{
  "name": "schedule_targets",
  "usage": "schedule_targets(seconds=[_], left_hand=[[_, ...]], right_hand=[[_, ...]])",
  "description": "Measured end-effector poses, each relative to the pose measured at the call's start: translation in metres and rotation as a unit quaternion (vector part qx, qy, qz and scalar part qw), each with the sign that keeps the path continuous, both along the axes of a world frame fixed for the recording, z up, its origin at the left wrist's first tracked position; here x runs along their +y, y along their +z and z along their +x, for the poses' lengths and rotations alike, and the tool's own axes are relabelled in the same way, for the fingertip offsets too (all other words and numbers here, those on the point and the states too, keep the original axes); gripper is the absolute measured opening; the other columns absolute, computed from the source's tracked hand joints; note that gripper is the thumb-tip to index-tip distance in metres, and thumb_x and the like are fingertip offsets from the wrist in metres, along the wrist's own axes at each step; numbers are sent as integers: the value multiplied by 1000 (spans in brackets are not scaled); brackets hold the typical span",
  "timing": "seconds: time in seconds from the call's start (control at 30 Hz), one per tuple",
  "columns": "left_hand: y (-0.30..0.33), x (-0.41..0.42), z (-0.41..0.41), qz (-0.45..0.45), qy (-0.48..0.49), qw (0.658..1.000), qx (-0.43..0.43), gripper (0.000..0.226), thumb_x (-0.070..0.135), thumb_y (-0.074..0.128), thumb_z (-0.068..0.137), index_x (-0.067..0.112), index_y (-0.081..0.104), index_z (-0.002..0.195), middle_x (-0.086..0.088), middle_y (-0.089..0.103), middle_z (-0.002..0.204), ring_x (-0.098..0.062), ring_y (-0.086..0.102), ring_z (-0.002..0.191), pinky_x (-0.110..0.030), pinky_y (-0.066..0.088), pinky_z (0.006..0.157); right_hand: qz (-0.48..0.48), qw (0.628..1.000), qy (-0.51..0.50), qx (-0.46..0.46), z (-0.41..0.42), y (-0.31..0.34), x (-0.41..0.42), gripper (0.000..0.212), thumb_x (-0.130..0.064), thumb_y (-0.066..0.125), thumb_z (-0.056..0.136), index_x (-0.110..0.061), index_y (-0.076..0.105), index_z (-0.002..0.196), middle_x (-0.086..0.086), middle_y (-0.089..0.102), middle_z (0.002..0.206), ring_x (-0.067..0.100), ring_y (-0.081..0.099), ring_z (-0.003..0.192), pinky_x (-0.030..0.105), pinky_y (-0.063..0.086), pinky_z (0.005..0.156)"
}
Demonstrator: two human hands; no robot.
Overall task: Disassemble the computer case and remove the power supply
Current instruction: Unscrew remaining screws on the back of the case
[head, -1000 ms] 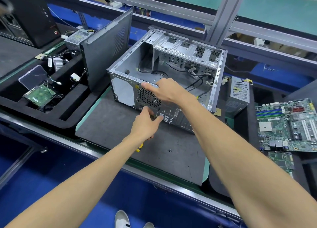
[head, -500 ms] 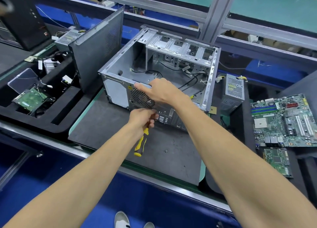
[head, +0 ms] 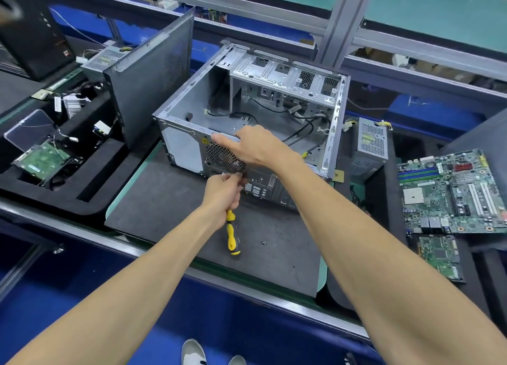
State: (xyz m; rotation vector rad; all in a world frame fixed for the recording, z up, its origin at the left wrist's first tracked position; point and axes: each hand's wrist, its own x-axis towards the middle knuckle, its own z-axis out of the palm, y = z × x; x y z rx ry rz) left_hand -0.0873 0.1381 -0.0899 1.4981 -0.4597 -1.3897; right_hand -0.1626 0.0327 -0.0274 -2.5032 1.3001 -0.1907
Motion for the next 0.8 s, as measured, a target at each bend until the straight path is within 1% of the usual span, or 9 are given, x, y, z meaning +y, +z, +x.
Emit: schedule_targets(seconds=[0.07,0.23,0.37,0.43,0.53,0.6,0.67,0.73,0.8], left_hand=[[3,-1,0,19,-5,999,39,28,16,51,101,10,56,75,7,33,50,-6,22,37,-19,15,33],[10,-6,1,103,7,942,319,32,18,43,99,16,41,67,7,20,48,-7,17,31,-18,7,29],[11,-2,5,113,-9,946,305,36,21,40,100,20,33,65,7,17,46,-7,16,30,-18,6,29],[9,8,9,107,-63,966,229,34,19,39,100,19,37,67,8,17,49,-6,15,32,-18,7,29],[5,34,16,79,-198,977,4,28,22,50,100,14,54,74,6,22,53,-8,17,38,-17,12,33],[3,52,17,24,-274,942,-191,24,25,64,94,15,63,72,6,34,50,-10,26,40,-20,23,37],[-1,64,12,-55,-292,883,-362,20,29,73,87,23,69,68,13,52,52,-4,43,46,-15,34,48],[-4,73,2,-102,-274,855,-427,12,33,75,85,32,75,74,15,61,63,0,56,61,-17,43,61],[-10,77,-9,-118,-266,843,-453,7,35,73,88,31,79,89,14,57,68,-6,58,68,-28,49,70]], right_hand=[[1,1000,-3,-1,0,-1,-1,75,-82,30,90,-14,43,60,3,51,57,16,47,54,33,27,48],[5,1000,-9,-3,-1,-1,-1,75,-82,31,90,-14,41,60,3,49,55,17,46,52,33,27,48],[9,1000,-5,-2,0,0,0,74,-82,31,90,-15,40,60,2,48,56,18,46,53,33,29,49],[11,1000,-5,-3,-1,1,0,74,-82,31,90,-15,42,60,3,50,57,18,48,54,33,30,50],[10,1000,-4,-6,-1,1,1,74,-81,31,91,-15,42,59,4,51,58,19,49,56,33,30,50],[10,1000,-3,-6,-1,2,1,74,-81,32,91,-14,42,59,4,50,58,19,48,56,33,28,50],[10,1000,0,-5,-1,3,1,74,-80,31,92,-14,41,59,4,48,58,19,46,55,33,28,50],[11,1000,2,-3,-1,3,2,73,-80,31,92,-15,40,60,4,47,59,19,45,55,33,28,50],[14,1000,1,-2,-1,4,2,73,-79,31,92,-14,41,60,5,48,60,19,46,56,33,29,51]])
